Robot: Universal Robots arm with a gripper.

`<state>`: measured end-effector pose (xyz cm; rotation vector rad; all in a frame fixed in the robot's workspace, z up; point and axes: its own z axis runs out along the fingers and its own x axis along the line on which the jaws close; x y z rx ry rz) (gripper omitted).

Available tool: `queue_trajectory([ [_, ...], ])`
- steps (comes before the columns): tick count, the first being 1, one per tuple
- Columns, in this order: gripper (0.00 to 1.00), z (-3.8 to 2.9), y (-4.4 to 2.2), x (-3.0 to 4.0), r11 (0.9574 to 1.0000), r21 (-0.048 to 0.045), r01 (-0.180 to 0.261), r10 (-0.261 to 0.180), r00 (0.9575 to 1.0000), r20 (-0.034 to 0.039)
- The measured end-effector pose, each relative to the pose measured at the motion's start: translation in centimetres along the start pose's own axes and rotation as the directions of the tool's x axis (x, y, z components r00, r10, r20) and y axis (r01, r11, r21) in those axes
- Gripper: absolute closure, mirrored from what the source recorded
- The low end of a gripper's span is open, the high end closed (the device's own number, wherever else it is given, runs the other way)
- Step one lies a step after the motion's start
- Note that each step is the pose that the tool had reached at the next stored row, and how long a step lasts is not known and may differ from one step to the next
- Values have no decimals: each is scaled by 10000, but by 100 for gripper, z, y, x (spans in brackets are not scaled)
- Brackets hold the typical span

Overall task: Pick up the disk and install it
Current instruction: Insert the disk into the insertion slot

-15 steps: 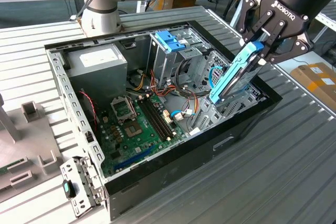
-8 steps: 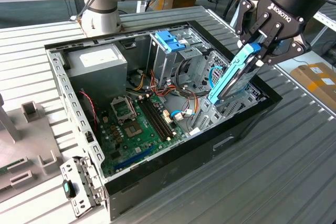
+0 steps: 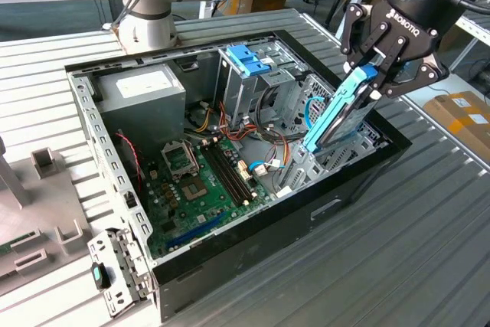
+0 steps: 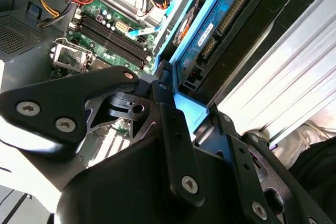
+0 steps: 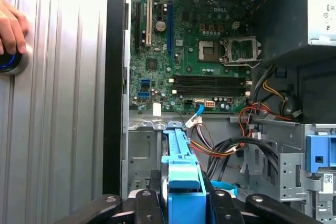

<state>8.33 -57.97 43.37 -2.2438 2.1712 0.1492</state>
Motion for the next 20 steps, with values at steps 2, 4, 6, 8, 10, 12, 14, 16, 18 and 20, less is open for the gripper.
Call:
queue_trajectory([
  [2,63,24,-2,-4,10000,0,0,0,10000,0],
  [4,63,40,-2,-5,10000,0,0,0,10000,0],
  [6,63,51,-3,-6,10000,0,0,0,10000,0],
  [8,63,59,-4,-6,10000,0,0,0,10000,-1],
  [10,63,78,-5,-6,10000,0,0,0,10000,-2],
  [12,63,93,-5,-5,10000,0,0,0,10000,-1],
  [14,63,108,-6,-4,10000,0,0,0,10000,-1],
  [16,63,120,-7,-3,10000,0,0,0,10000,-1],
  [18,63,137,-8,-1,10000,0,0,0,10000,-1],
  [20,63,156,-9,0,10000,0,0,0,10000,-1],
])
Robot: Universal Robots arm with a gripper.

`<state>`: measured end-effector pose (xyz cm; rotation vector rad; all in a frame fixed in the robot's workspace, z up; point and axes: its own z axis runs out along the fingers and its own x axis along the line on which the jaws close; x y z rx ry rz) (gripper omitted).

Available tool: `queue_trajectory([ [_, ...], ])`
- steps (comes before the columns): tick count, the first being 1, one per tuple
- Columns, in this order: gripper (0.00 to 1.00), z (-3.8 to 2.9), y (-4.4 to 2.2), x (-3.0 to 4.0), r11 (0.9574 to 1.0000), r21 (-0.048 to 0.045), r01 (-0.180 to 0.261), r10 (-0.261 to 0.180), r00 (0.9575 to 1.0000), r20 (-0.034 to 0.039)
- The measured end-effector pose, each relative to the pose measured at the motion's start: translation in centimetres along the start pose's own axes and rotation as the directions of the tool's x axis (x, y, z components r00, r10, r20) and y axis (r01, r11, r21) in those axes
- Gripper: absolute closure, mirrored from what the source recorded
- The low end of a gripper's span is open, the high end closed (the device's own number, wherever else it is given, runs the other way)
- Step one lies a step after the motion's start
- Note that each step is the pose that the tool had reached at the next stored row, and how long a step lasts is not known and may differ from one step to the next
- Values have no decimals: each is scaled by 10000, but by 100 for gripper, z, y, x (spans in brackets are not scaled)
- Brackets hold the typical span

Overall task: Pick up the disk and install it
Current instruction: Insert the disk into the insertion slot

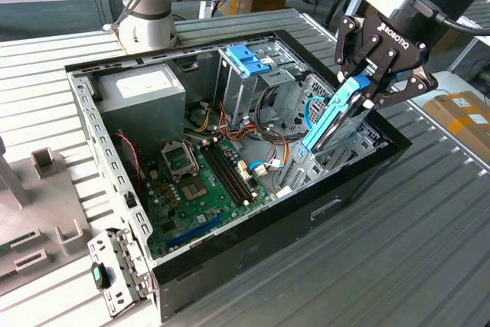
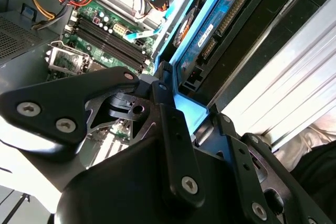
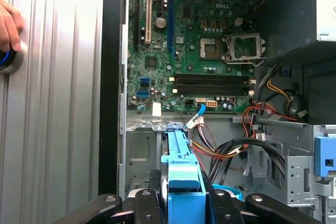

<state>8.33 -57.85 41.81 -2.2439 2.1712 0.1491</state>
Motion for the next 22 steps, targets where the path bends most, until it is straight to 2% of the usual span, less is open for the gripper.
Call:
queue_trajectory([
  [22,63,158,-9,13,10000,0,0,0,10000,0],
])
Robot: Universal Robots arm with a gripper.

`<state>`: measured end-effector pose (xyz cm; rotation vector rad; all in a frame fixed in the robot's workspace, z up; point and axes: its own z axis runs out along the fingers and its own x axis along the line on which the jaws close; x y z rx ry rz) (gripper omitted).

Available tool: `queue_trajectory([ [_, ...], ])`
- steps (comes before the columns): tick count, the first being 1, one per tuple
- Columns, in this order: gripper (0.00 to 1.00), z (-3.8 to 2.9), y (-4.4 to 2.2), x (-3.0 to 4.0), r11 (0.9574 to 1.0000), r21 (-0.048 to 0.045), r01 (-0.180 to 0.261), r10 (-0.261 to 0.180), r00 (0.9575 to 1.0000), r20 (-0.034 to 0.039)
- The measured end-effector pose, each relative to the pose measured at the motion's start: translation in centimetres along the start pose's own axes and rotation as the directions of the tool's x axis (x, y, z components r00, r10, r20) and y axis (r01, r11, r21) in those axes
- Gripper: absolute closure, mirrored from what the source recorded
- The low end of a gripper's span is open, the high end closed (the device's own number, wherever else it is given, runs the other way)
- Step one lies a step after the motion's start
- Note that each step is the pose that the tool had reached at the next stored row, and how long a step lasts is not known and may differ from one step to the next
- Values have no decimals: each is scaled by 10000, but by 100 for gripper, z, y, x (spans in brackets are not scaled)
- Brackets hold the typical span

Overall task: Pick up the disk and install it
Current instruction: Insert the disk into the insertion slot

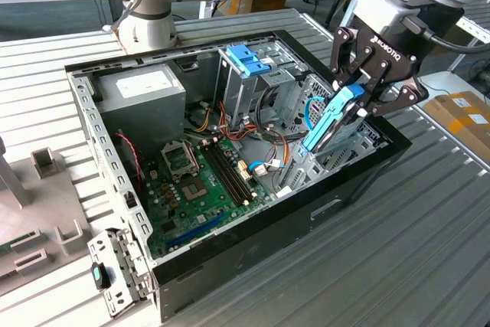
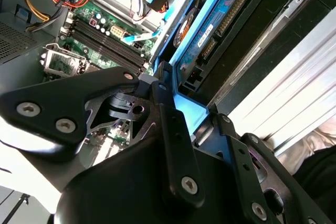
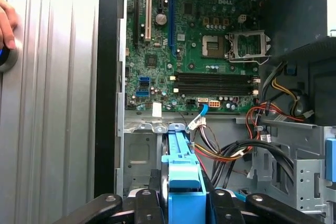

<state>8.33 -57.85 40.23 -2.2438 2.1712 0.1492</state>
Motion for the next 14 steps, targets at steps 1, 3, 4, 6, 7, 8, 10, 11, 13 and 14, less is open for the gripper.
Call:
queue_trajectory([
  [1,63,12,-1,1,10000,0,0,0,10000,0],
  [3,63,23,-1,2,10000,0,0,0,10000,0],
  [4,63,29,-2,2,10000,0,0,0,10000,-2],
  [6,63,46,-3,4,10000,0,0,0,10000,-1],
  [7,63,47,-3,4,10000,1,0,0,10000,-1],
  [8,63,47,-3,4,10000,0,0,0,10000,-2],
  [10,63,48,-3,4,10000,0,0,0,10000,-1],
  [11,63,49,-3,4,10000,0,0,0,10000,0],
  [13,63,49,-3,4,10000,0,0,0,10000,0],
  [14,56,50,-3,4,10000,1,0,0,10000,1],
])
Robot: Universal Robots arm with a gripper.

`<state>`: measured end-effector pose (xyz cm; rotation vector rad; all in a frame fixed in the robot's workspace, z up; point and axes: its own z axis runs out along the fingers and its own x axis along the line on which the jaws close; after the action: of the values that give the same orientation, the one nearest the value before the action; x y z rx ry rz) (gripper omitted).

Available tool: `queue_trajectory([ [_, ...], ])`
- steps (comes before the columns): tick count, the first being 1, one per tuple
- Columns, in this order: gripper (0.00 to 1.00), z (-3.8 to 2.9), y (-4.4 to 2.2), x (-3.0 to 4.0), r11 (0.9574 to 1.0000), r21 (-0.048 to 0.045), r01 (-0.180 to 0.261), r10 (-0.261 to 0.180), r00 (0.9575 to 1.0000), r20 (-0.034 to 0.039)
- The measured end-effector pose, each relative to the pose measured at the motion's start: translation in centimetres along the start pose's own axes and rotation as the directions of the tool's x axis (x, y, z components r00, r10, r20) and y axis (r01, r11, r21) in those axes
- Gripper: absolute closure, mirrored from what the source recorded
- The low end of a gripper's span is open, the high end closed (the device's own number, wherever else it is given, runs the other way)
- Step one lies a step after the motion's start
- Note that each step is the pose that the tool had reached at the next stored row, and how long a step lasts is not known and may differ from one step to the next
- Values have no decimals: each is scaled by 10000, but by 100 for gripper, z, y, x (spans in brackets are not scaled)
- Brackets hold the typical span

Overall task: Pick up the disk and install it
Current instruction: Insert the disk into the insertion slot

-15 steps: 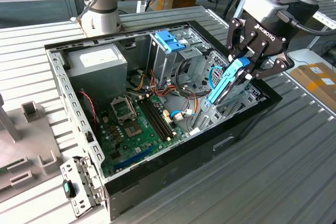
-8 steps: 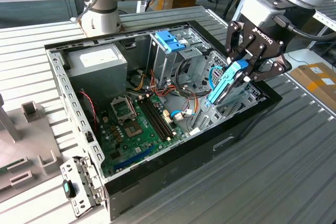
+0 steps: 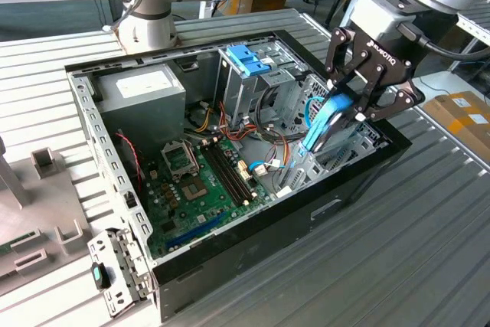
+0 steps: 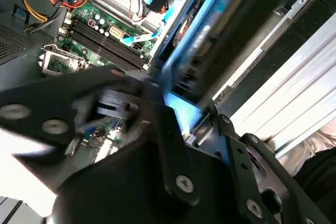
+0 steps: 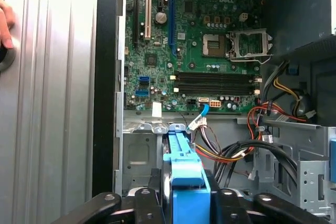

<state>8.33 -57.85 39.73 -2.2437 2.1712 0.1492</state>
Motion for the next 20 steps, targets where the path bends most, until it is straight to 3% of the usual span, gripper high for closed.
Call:
queue_trajectory([
  [3,44,0,0,0,10000,0,1,-1,10000,-1],
  [8,44,-11,1,-1,10000,0,0,0,10000,-2],
  [11,45,-41,1,-37,10000,0,1,-1,10000,-1],
  [16,76,-41,-23,-53,10000,-11,1,-1,10000,21],
  [17,88,-38,-47,-52,10000,-26,0,0,10000,23],
  [20,90,-36,-102,-59,10000,-52,-2,2,10000,21],
])
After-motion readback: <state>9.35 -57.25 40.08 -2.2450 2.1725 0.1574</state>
